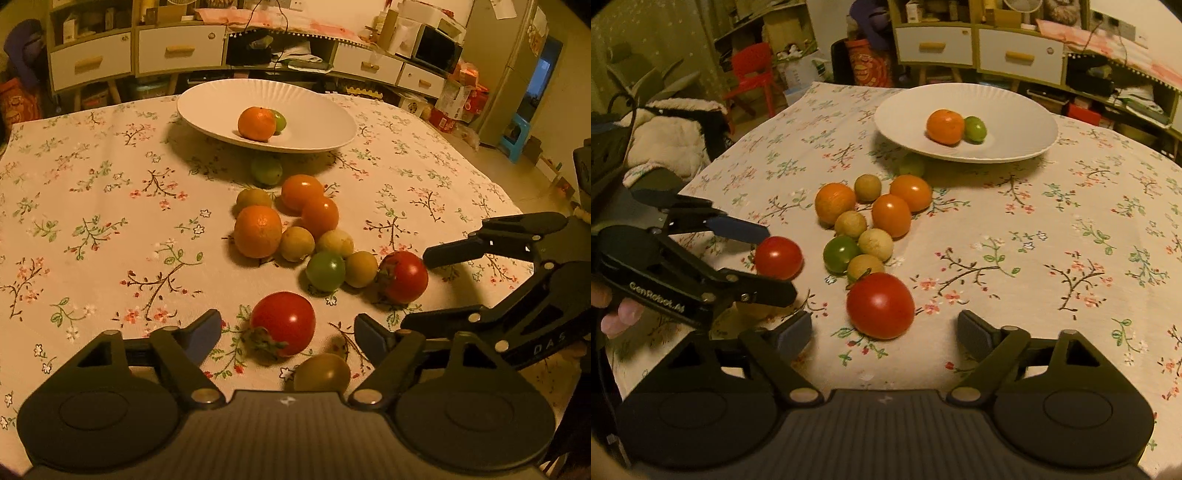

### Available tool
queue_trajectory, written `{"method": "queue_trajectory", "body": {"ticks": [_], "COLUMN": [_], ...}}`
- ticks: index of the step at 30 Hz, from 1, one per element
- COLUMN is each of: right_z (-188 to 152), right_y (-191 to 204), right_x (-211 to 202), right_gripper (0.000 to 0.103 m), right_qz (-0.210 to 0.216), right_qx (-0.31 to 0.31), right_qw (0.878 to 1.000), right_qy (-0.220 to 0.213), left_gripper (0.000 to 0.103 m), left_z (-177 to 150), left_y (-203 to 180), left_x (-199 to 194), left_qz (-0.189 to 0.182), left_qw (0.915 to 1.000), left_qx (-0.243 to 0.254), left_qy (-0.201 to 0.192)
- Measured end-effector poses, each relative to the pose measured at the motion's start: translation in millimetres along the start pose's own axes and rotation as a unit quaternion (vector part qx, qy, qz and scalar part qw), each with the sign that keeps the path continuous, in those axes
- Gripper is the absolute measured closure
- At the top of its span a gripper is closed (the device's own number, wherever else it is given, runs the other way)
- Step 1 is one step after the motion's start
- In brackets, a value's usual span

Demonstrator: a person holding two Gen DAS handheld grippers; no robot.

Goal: Organize fruits
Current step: 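Grasp a large red tomato with the left gripper while the right gripper grasps a small red tomato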

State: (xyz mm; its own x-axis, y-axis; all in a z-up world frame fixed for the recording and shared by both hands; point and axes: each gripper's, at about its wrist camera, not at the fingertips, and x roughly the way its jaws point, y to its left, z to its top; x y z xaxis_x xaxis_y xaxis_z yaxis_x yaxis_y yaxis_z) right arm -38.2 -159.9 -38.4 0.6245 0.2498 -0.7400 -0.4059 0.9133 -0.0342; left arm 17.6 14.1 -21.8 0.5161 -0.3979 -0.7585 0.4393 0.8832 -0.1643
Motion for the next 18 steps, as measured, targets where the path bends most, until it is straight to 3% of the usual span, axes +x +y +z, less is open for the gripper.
{"method": "queue_trajectory", "body": {"ticks": [8,18], "right_z": [-0.1,2.7], "right_y": [3.9,2.8], "right_x": [4.4,7.8], "right_gripper": [0.037,0.046], "right_qz": [0.000,-0.004], "right_qx": [-0.011,-0.010], "right_qw": [1.000,1.000], "right_qy": [-0.002,-0.010], "left_gripper": [0.042,0.055], "left_z": [0.1,0.0], "left_y": [-0.8,-3.2], "left_x": [0.4,0.9], "left_qz": [-0.003,-0.003], "left_qw": [1.0000,0.9999], "left_qx": [0.002,0.010], "left_qy": [0.000,0.002]}}
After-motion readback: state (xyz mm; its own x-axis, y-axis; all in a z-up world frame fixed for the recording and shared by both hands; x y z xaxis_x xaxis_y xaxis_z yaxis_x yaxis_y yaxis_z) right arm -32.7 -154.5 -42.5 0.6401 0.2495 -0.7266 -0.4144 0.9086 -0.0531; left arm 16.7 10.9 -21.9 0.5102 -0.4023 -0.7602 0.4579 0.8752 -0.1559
